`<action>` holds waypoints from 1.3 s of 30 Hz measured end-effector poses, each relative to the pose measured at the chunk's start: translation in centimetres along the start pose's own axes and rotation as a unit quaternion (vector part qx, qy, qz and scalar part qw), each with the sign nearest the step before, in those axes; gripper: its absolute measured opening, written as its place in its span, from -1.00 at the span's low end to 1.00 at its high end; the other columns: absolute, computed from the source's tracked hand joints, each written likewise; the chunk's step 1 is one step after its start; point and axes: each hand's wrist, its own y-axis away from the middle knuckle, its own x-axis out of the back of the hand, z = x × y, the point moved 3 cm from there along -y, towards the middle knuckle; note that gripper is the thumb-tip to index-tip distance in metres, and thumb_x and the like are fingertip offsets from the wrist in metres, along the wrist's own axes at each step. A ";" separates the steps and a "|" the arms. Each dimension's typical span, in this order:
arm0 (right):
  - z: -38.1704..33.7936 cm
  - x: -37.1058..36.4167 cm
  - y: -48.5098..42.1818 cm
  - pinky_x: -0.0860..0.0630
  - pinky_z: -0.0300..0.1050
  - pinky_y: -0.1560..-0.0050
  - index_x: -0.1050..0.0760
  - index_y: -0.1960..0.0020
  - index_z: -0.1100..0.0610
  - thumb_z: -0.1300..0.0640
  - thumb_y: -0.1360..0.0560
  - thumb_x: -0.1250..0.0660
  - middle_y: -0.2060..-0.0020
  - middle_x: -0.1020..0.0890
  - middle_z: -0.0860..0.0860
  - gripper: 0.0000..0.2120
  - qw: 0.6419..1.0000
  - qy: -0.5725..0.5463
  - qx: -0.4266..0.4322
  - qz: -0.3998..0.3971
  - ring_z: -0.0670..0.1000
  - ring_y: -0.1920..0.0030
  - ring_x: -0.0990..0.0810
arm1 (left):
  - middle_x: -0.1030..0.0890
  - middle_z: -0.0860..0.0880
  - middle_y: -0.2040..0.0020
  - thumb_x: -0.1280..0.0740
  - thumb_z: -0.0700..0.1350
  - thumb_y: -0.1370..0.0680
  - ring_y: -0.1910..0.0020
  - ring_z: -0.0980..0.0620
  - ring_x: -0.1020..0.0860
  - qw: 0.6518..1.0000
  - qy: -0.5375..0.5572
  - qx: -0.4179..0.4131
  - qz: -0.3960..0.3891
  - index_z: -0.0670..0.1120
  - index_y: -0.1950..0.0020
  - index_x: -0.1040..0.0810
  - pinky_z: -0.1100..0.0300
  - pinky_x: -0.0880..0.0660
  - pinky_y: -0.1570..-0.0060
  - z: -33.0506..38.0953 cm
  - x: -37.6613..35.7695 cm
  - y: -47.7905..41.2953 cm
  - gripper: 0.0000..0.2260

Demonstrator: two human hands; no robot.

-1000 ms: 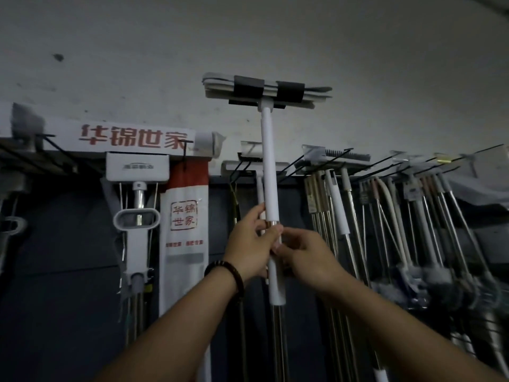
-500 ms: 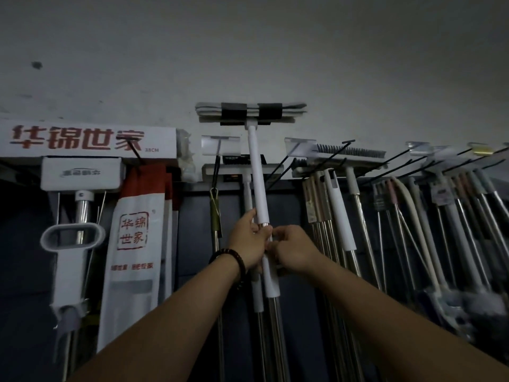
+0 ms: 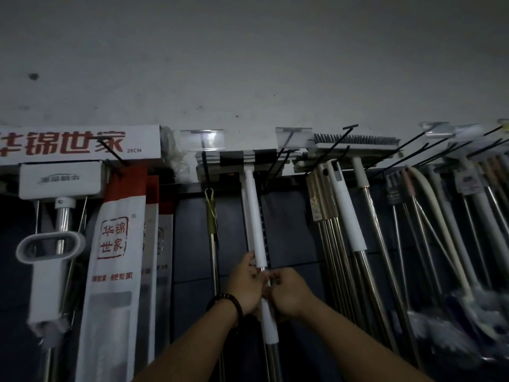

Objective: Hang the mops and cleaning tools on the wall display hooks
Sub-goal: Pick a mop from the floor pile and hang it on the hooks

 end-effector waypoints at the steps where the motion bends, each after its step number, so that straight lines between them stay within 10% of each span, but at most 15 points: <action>1: 0.0 -0.2 -0.1 -0.72 -0.05 0.01 -0.70 -0.02 0.16 0.17 -0.48 -0.37 0.08 -0.77 0.07 -0.82 1.000 -0.001 0.000 -0.001 0.03 0.05 -0.75 | -0.70 -0.01 -0.03 -0.41 -0.20 -0.60 0.04 -0.02 -0.71 1.000 -0.001 0.000 -0.001 0.00 -0.34 -0.50 0.05 -0.69 0.08 -0.1 0.0 0.0 -0.67; 12: 0.4 -0.5 0.9 -0.46 -0.54 0.26 -0.59 -0.26 0.06 0.05 -0.62 -0.38 -0.07 -0.70 -0.03 -0.76 0.996 0.011 0.040 0.079 -0.20 0.09 -0.63 | -0.68 -0.22 -0.15 -0.28 -0.15 -0.69 0.01 -0.20 -0.72 0.994 0.043 0.085 -0.044 -0.09 -0.28 -0.56 0.00 -0.71 0.17 -2.4 1.0 1.1 -0.82; 18: -2.4 -2.3 6.3 -0.50 -0.13 -0.11 -0.48 -0.31 0.02 0.09 -0.54 -0.43 -0.14 -0.51 -0.02 -0.65 0.943 0.165 0.146 0.248 -0.02 -0.18 -0.45 | -0.68 -0.25 -0.14 -0.30 -0.15 -0.67 0.09 -0.16 -0.71 0.991 0.053 0.119 -0.036 -0.10 -0.30 -0.51 0.01 -0.70 0.21 -3.5 3.3 5.8 -0.79; 24: -6.7 -7.2 13.0 -0.48 -0.42 0.12 -0.55 -0.05 -0.08 0.14 -0.53 -0.43 0.10 -0.63 -0.17 -0.84 0.974 0.076 0.137 0.162 -0.22 0.08 -0.60 | -0.71 -0.05 -0.02 -0.28 -0.22 -0.67 0.10 0.01 -0.70 0.998 0.010 0.055 -0.029 0.01 -0.13 -0.60 -0.03 -0.71 0.05 -3.5 8.5 14.0 -0.84; 29: -10.0 -14.2 19.9 -0.46 -0.44 0.30 -0.63 0.08 0.04 0.20 -0.54 -0.45 0.29 -0.66 -0.05 -0.92 0.993 -0.041 0.073 0.078 -0.24 0.32 -0.60 | -0.72 -0.12 0.02 -0.27 -0.16 -0.70 0.15 -0.07 -0.74 0.993 0.055 0.105 -0.028 -0.01 -0.12 -0.57 0.12 -0.66 0.28 -4.6 15.6 23.4 -0.89; 39: -10.1 -36.5 38.0 -0.65 0.10 0.01 -0.66 0.07 -0.08 -0.01 -0.57 -0.42 0.18 -0.72 -0.05 -0.93 0.987 -0.087 -0.072 -0.113 0.02 0.11 -0.71 | -0.73 -0.01 -0.04 -0.39 -0.01 -0.63 0.12 0.04 -0.74 0.955 0.057 0.290 -0.006 0.08 -0.21 -0.61 0.02 -0.71 0.13 -18.0 32.1 49.0 -0.84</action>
